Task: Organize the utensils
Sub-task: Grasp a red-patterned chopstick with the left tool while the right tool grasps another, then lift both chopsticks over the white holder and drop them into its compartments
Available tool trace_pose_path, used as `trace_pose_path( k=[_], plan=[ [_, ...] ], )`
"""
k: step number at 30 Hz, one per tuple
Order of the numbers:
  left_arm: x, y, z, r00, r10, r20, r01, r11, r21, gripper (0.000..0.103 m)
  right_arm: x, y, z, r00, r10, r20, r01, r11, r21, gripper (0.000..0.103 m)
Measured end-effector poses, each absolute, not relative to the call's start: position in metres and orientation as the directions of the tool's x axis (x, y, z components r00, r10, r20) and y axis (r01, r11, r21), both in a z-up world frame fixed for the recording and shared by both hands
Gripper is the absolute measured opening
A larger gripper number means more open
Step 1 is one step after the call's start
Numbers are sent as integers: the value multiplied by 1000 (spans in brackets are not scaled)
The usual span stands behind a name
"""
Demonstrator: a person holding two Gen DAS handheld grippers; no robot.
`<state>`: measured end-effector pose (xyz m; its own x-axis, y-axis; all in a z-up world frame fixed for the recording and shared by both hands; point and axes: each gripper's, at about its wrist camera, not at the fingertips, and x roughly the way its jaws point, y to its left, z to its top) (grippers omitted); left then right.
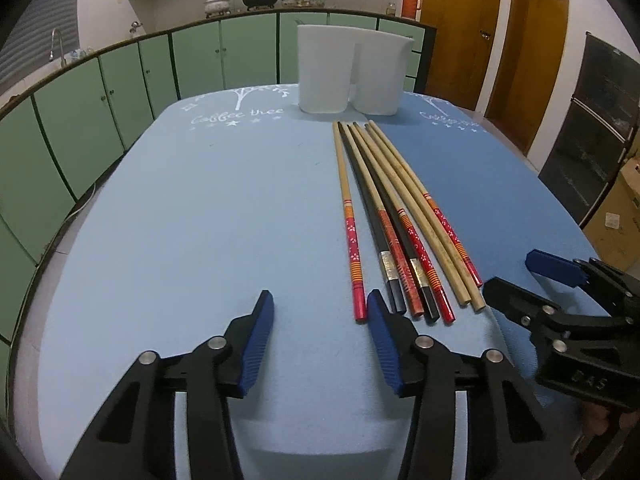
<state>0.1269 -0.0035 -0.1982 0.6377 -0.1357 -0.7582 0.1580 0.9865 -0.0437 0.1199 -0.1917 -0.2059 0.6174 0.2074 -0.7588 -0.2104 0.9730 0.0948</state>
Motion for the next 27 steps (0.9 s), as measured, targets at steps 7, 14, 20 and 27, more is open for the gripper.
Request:
trace_pose_path(
  k=[7,14,20,27],
  plan=[
    [128,-4,-198,635,-136,-760,160,986,-43,47,124,-185,-209,634,148,-759,-219,976,8,66],
    [128,-7,-198,639,-132,-758,151,988,-45,47,123,-201,-206,634,154,-758,-182,982,47,62],
    [126,-12,-199,645,-143,-751,165,985,-45,31,122,-191,-208,648,186,-738,-217,975,55,32],
    [122,-28,-200,651,-176,-738,205,977,-52,7,118,-188,-208,649,221,-728,-241,967,79,5]
  ],
)
